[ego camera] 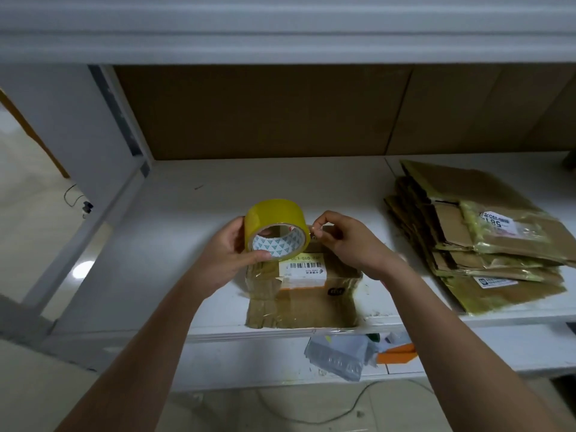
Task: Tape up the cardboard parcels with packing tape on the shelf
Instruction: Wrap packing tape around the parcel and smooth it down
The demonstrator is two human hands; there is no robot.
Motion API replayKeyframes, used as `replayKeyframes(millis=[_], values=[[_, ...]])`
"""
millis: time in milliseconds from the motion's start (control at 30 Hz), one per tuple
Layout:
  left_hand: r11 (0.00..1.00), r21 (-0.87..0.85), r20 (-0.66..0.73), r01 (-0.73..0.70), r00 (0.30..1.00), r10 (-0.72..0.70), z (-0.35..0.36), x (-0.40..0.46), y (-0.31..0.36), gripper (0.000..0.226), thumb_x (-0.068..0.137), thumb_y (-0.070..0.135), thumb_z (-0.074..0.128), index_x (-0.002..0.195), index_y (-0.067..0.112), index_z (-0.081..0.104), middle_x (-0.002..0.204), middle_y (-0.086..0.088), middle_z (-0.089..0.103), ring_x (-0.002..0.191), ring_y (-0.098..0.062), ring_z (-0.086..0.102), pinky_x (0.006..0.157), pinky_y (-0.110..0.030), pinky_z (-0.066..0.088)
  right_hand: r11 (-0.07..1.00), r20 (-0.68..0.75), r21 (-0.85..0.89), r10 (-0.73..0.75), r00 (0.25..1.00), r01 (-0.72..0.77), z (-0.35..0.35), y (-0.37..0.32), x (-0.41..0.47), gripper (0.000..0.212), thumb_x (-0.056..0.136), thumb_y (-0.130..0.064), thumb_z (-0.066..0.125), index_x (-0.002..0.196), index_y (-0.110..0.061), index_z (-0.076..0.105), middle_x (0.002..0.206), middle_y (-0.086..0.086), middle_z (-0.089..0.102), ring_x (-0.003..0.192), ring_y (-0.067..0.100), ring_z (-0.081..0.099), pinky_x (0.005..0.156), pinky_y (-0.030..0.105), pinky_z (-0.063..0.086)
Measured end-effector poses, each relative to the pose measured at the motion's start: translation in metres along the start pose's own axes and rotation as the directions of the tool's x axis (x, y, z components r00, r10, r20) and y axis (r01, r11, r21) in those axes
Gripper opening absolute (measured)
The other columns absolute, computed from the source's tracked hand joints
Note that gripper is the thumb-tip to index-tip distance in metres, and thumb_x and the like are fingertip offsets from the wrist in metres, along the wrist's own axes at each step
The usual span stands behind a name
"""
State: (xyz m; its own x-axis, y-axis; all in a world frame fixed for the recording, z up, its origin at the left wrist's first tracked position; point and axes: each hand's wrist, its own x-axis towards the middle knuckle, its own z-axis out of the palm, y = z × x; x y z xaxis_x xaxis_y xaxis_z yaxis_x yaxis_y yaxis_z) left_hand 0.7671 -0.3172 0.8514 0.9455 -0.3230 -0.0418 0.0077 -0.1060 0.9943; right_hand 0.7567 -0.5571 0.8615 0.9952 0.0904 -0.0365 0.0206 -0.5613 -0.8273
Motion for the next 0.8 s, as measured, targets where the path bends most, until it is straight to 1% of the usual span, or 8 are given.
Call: replayKeyframes(millis=[100,133,200,267,333,467,667,800], values=[[1.0,0.019,-0.038,-0.01,0.999,0.01,-0.001,0.002,-0.004,0.055,0.076,-0.004,0.076,0.119,0.022,0.053,0.115,0.001,0.067,0.105,-0.012,0.067,0.08,-0.024,0.057,0.997,-0.008,0.082,0.013,1.0,-0.012,0.001,0.001,-0.001,0.01,0.098,-0.027,0.057,0.091,-0.028,0.063,0.081,0.013,0.067,0.071,0.029,0.055,0.064,0.035,0.048],[0.999,0.032,-0.037,-0.011,0.999,0.012,-0.002,0.003,-0.004,0.056,0.075,-0.004,0.076,0.118,0.021,0.052,0.114,0.001,0.066,0.104,-0.01,0.067,0.079,-0.023,0.056,0.994,-0.018,0.104,0.024,1.0,-0.022,0.002,0.002,-0.001,0.009,0.097,-0.026,0.058,0.091,-0.028,0.064,0.09,0.01,0.071,0.08,0.032,0.061,0.072,0.04,0.053],[0.995,0.095,-0.007,-0.006,1.0,0.007,-0.004,0.003,-0.004,0.057,0.072,-0.003,0.08,0.117,0.018,0.052,0.113,0.002,0.067,0.104,-0.008,0.067,0.08,-0.022,0.056,0.988,-0.043,0.149,0.037,0.998,-0.03,0.001,0.003,-0.001,0.007,0.097,-0.022,0.06,0.093,-0.023,0.066,0.094,0.002,0.073,0.094,0.029,0.065,0.084,0.041,0.053],[0.988,0.152,0.032,-0.012,0.999,0.008,-0.004,0.003,-0.004,0.059,0.069,-0.003,0.082,0.116,0.019,0.055,0.113,0.005,0.068,0.106,-0.007,0.065,0.082,-0.021,0.055,0.979,-0.061,0.198,0.053,0.997,-0.04,0.0,0.005,-0.002,0.007,0.097,-0.019,0.06,0.099,-0.019,0.066,0.086,-0.006,0.072,0.089,0.021,0.067,0.079,0.036,0.053],[0.985,0.171,0.034,-0.023,0.999,0.017,-0.003,0.002,-0.006,0.058,0.069,-0.001,0.083,0.115,0.023,0.056,0.113,0.006,0.069,0.108,-0.006,0.065,0.084,-0.02,0.054,0.975,-0.072,0.215,0.075,0.995,-0.058,-0.001,0.006,-0.003,0.012,0.096,-0.019,0.061,0.107,-0.024,0.063,0.078,-0.006,0.066,0.077,0.014,0.064,0.07,0.028,0.051],[0.997,0.078,-0.041,-0.028,0.999,0.031,-0.001,0.0,-0.009,0.059,0.065,0.007,0.083,0.116,0.016,0.055,0.113,-0.001,0.07,0.107,-0.013,0.067,0.086,-0.025,0.056,0.954,-0.126,0.294,0.098,0.987,-0.057,-0.005,0.01,-0.004,0.019,0.092,-0.015,0.066,0.108,-0.024,0.06,0.071,0.008,0.053,0.071,0.024,0.053,0.063,0.033,0.045],[0.987,0.148,0.058,-0.057,0.997,0.049,-0.002,0.003,-0.004,0.053,0.075,0.004,0.077,0.118,0.02,0.053,0.113,0.005,0.071,0.107,-0.014,0.067,0.086,-0.024,0.056,0.869,-0.163,0.488,0.188,0.969,-0.087,-0.021,0.023,-0.013,0.016,0.091,-0.004,0.065,0.1,-0.014,0.056,0.078,0.015,0.055,0.078,0.026,0.059,0.077,0.036,0.05],[0.979,0.194,0.1,-0.069,0.994,0.05,-0.003,0.006,0.002,0.056,0.074,0.017,0.077,0.123,0.025,0.053,0.118,0.012,0.068,0.11,-0.012,0.066,0.089,-0.027,0.056,0.823,-0.178,0.56,0.235,0.956,-0.098,-0.041,0.03,-0.018,0.019,0.089,0.001,0.064,0.096,-0.012,0.053,0.076,0.012,0.056,0.083,0.028,0.065,0.083,0.036,0.057]])
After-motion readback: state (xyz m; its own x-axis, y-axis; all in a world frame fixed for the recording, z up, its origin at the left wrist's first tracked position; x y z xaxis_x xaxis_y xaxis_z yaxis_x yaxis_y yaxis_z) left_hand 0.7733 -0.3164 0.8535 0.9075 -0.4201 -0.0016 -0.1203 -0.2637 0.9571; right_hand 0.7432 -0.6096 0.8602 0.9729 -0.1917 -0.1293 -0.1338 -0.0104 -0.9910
